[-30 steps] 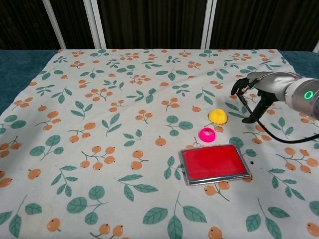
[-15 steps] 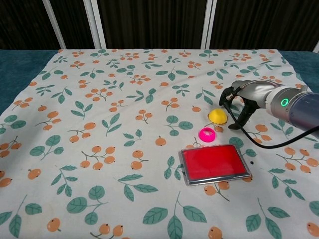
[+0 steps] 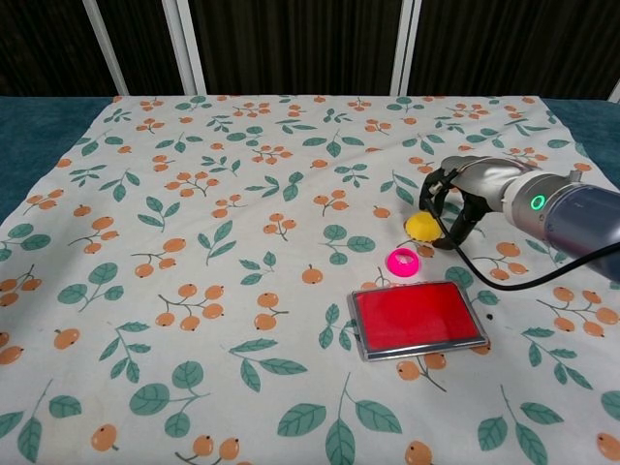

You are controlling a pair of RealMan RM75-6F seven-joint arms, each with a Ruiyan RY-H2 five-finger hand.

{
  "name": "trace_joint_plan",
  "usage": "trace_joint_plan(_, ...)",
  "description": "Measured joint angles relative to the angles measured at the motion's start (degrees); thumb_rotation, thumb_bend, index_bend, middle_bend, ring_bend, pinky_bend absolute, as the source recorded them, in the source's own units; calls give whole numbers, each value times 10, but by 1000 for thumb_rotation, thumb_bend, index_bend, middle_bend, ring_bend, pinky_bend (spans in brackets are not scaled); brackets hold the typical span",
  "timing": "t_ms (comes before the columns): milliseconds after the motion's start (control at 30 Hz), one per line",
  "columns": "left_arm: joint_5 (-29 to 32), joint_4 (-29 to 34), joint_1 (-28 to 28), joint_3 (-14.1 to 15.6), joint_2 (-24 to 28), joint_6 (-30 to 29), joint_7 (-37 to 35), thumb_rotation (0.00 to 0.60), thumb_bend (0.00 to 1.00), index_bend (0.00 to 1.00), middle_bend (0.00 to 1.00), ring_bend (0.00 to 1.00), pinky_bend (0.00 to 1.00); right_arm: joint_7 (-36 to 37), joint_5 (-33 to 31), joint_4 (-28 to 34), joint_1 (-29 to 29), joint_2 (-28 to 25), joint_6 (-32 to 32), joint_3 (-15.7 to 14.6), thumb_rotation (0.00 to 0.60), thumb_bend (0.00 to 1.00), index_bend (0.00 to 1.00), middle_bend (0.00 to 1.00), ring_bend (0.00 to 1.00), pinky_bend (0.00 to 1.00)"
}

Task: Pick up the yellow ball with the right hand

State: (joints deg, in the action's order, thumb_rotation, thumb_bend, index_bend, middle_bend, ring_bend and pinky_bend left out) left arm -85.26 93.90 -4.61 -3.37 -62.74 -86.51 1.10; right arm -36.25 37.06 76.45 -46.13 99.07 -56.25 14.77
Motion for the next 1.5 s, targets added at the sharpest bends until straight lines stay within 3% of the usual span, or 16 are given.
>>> trace_joint_plan(933,1,3,0,1,2,2,2,600,553,142,0,59,43,2,10,1,-7,12,-12,-9,600,389,508,511,211,225)
trace_joint_plan(1300,2,5,0,1,2,3,3,600,553,143,0,59,43,26,13,48,0,-21,-14,7,600,390,516,508,211,225)
trace_joint_plan(1500,1,5,0,2,2,3,4,600,553,144,0,59,43,68,22,114,13,-74,-12,28,600,390,518,508,211,225)
